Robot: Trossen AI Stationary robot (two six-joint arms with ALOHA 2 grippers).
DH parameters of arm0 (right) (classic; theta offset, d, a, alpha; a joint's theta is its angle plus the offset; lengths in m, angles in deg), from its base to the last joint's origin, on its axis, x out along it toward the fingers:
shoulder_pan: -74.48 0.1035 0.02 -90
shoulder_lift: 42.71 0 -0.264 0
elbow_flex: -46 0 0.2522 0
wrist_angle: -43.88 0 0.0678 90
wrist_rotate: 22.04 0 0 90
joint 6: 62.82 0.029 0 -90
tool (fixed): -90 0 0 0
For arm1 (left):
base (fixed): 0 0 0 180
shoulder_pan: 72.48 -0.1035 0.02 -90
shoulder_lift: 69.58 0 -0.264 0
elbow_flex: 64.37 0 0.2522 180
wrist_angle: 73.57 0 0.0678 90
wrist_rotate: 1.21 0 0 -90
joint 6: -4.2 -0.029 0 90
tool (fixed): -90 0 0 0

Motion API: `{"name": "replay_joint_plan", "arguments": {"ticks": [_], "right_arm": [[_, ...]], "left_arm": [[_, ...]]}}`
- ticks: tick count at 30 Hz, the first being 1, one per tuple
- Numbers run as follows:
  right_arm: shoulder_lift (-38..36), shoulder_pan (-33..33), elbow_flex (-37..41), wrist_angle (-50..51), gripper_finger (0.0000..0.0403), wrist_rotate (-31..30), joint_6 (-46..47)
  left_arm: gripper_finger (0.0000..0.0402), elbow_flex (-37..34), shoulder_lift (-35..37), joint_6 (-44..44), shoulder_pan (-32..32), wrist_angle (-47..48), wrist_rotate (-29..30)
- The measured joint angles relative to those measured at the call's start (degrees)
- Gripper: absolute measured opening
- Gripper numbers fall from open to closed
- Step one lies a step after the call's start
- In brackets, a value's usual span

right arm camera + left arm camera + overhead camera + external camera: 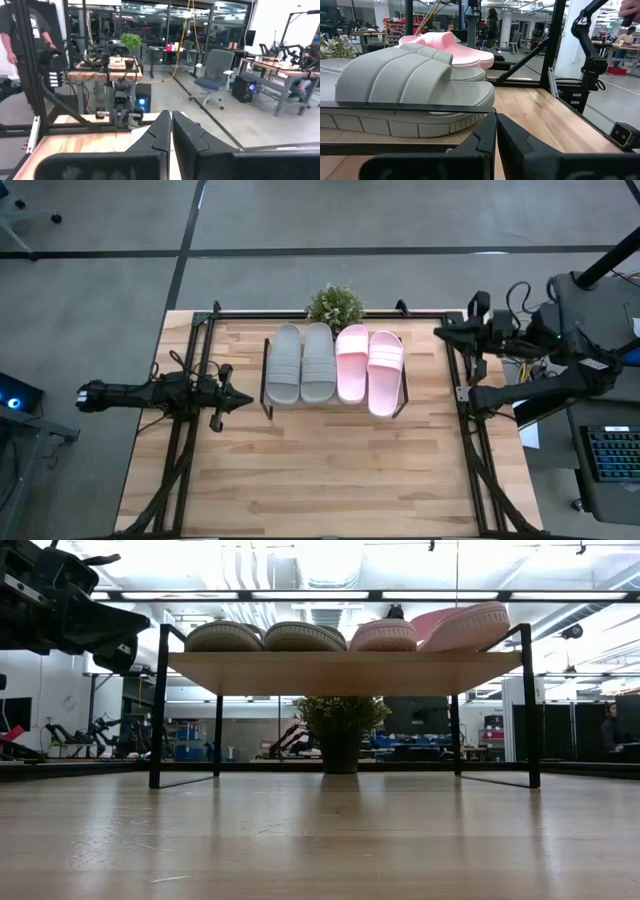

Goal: Pick and place slides into the shelf
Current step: Return to Home Position

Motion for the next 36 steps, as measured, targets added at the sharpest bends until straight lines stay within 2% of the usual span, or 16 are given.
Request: {"name": "replay_joint_plan", "arguments": {"ticks": [4, 9, 13, 18, 25, 36], "right_arm": [[-6.72, -0.06, 7.75, -1.79, 0.0008, 0.88, 0.03], [-19.01, 0.0, 19.98, -3.6, 0.0008, 3.12, 2.95], [-29.24, -0.01, 30.08, -9.77, 0.0008, 5.25, 3.21], [-40.15, 0.0, 41.3, -9.8, 0.0008, 5.66, 4.56], [-38.02, 0.0, 50.01, -19.39, 0.0008, 9.28, 3.58], [-40.37, -0.02, 63.64, -33.25, 0.0008, 8.82, 9.91]], "left_arm": [[0.0, -0.02, 0.01, 0.0, 0.0, 0.0, 0.0], [0.0, -0.03, 0.01, 0.0, 0.0, 0.0, 0.0], [0.0, -0.04, 0.0, 0.0, 0.0, 0.0, 0.0], [0.0, -0.04, 0.0, 0.0, 0.0, 0.0, 0.0], [0.0, -0.04, -0.05, -0.02, 0.02, -0.07, 0.07], [0.0, -0.04, -0.98, -0.02, 0.02, -0.28, 0.26]]}}
